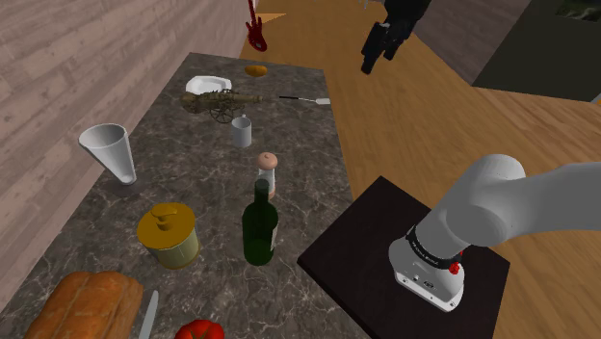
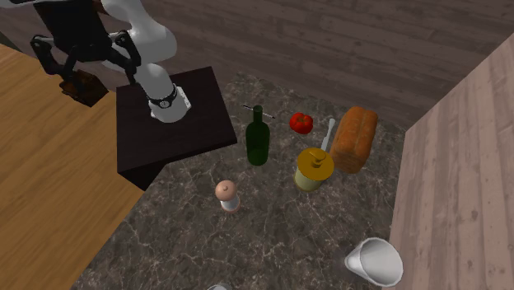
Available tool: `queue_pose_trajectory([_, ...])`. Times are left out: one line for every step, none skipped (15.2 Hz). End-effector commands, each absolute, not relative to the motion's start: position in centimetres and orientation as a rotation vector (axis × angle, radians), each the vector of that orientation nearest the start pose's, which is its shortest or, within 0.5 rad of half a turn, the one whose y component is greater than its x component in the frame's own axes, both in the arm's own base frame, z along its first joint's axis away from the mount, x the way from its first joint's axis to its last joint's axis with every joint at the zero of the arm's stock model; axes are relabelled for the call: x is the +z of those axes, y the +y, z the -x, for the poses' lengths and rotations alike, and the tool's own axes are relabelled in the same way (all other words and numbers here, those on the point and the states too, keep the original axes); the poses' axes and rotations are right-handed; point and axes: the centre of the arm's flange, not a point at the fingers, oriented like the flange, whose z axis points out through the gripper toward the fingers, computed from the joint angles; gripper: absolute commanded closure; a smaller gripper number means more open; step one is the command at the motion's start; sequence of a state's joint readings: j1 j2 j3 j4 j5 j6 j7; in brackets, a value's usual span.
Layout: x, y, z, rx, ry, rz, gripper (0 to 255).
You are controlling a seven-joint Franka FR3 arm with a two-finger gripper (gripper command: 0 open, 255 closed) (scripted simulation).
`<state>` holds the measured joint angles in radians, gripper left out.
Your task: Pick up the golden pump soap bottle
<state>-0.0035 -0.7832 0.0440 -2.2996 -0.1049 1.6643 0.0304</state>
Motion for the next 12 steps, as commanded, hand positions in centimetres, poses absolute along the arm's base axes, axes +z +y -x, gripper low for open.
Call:
queue_pose_trajectory([62.6,0.8,-31.7,-0.248,-0.003,3.264,0])
queue_pose_trajectory([61.9,1.7,-32.2,-0.246,-0.007,3.260,0])
queue_pose_trajectory([61.2,2.7,-32.7,-0.245,-0.011,3.257,0])
queue_pose_trajectory([60.5,3.7,-33.1,-0.244,-0.015,3.254,0])
queue_pose_trajectory([59.8,4.6,-33.6,-0.243,-0.018,3.250,0])
queue_pose_trajectory([59.2,5.6,-34.0,-0.242,-0.022,3.247,0])
queue_pose_trajectory([58.5,6.6,-34.5,-0.240,-0.026,3.244,0])
queue_pose_trajectory([57.8,7.6,-34.9,-0.239,-0.030,3.240,0])
queue_pose_trajectory([57.1,8.5,-35.4,-0.238,-0.034,3.237,0])
queue_pose_trajectory([56.4,9.5,-35.8,-0.237,-0.038,3.234,0])
queue_pose_trajectory([55.8,10.5,-36.3,-0.236,-0.042,3.230,0])
queue_pose_trajectory([55.1,11.5,-36.7,-0.235,-0.046,3.227,0])
